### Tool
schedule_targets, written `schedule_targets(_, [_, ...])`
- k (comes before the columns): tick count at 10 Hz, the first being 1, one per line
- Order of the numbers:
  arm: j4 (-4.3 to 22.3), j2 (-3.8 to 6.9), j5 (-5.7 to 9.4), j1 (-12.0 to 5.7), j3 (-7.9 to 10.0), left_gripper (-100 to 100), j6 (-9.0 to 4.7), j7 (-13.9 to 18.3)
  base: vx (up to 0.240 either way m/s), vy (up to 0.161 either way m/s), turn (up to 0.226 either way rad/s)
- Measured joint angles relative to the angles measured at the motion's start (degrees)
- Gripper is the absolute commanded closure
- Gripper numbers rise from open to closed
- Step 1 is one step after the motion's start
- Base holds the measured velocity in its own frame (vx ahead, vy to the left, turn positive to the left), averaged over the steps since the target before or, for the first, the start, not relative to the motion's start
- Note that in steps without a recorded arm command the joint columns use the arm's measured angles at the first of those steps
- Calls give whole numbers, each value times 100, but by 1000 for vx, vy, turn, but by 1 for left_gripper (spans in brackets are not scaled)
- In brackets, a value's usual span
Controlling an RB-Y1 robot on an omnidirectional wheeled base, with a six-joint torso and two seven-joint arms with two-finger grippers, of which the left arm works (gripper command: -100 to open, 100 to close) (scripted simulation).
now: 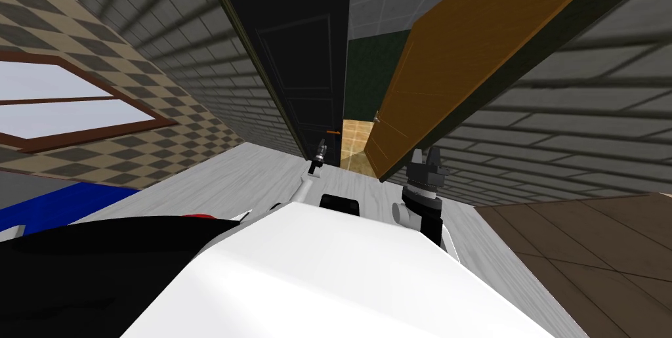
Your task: Push the door open
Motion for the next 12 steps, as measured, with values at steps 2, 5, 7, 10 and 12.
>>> schedule_targets(2, [197,-7,-4,-88,-7,-100,43,-3,51,32,-3])
schedule_targets(5, [672,-22,1,-406,25,-100,24,-5,50,34,-5])
schedule_targets(7, [974,-27,2,-557,34,-100,21,-5,45,37,-4])
schedule_targets(10, [1516,-52,8,-903,69,-100,16,-11,60,45,-5])
schedule_targets(12, [1866,-61,12,-1088,86,-100,15,-12,73,39,-4])
